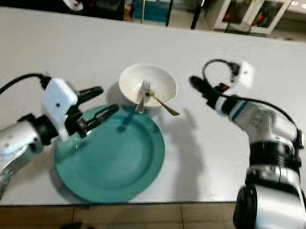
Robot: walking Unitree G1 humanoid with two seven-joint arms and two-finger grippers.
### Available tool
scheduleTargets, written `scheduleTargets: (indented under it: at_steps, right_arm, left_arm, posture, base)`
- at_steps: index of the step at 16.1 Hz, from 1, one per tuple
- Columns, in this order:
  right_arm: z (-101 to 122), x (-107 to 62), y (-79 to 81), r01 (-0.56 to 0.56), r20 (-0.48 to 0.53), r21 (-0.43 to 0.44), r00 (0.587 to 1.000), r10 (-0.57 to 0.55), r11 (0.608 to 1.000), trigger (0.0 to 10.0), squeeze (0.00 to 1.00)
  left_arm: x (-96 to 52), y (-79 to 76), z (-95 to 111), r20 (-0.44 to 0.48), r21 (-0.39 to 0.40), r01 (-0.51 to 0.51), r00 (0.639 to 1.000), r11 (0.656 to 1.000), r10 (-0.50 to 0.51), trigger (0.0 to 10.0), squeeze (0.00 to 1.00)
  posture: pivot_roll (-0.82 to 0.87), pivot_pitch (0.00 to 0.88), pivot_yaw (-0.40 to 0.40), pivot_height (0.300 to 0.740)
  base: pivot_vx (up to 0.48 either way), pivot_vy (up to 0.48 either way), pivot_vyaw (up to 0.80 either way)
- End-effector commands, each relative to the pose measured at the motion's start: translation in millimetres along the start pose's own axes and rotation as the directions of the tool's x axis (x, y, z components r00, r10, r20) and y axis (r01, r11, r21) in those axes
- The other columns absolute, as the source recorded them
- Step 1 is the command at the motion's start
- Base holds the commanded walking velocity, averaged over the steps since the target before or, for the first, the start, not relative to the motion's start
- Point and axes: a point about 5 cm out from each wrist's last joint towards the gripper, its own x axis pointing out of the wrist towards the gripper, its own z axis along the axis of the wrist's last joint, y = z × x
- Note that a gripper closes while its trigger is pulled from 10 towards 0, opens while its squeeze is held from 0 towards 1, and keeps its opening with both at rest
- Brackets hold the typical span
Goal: Setting the table
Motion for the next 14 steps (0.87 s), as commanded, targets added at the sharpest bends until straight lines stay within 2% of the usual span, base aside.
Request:
scheduleTargets:
  at_steps: [1,2,3,5,6,11,14]
  right_arm:
    - [2,-0.3,-7.4,0.032,-0.017,-0.029,0.999,-0.033,0.999,10.0,1.0]
    - [-1,5.1,-9.6,0.061,-0.028,-0.028,0.998,-0.062,0.998,10.0,1.0]
    - [-4,9.1,-8.8,0.072,-0.038,-0.012,0.997,-0.072,0.997,10.0,0.0]
    - [-8,14.3,-6.9,0.077,-0.053,-0.014,0.996,-0.078,0.997,10.0,0.0]
    - [-9,18.2,-3.5,0.063,-0.047,0.013,0.997,-0.062,0.998,10.0,0.0]
    - [-9,30.9,9.0,0.047,-0.009,0.057,0.999,-0.047,0.997,10.0,0.0]
    - [-17,35.6,10.0,0.089,-0.041,0.016,0.995,-0.088,0.996,10.0,0.0]
  left_arm:
    - [-4.8,-0.1,4,0.003,0.003,0.005,1.0,1.0,-0.005,10.0,0.0]
    - [-8.9,0.2,6,-0.004,0.004,0.001,1.0,1.0,0.0,10.0,0.0]
    - [-12.9,0.6,7,-0.011,0.007,-0.004,1.0,1.0,0.004,10.0,0.0]
    - [-18.6,0.7,7,-0.023,0.009,-0.012,1.0,1.0,0.012,10.0,0.0]
    - [-21.7,-0.7,8,-0.029,0.006,-0.015,0.999,1.0,0.015,10.0,0.0]
    - [-27.1,-3.0,12,-0.032,-0.001,-0.023,0.999,1.0,0.023,10.0,0.0]
    - [-29.8,-4.0,12,-0.045,-0.001,-0.02,0.999,1.0,0.02,10.0,0.0]
  posture:
    - [0.1,0.084,-0.079,0.74]
    - [0.11,0.103,-0.086,0.74]
    - [0.12,0.115,-0.093,0.74]
    - [0.14,0.13,-0.099,0.74]
    - [0.14,0.136,-0.101,0.74]
    - [0.16,0.159,-0.112,0.74]
    - [0.17,0.165,-0.115,0.74]
  base:
    - [0.0,0.0,0.0]
    - [0.0,0.0,0.0]
    - [0.0,0.0,0.0]
    - [0.0,0.0,0.0]
    - [0.0,0.0,0.0]
    - [0.0,0.0,0.0]
    - [0.0,0.0,0.0]
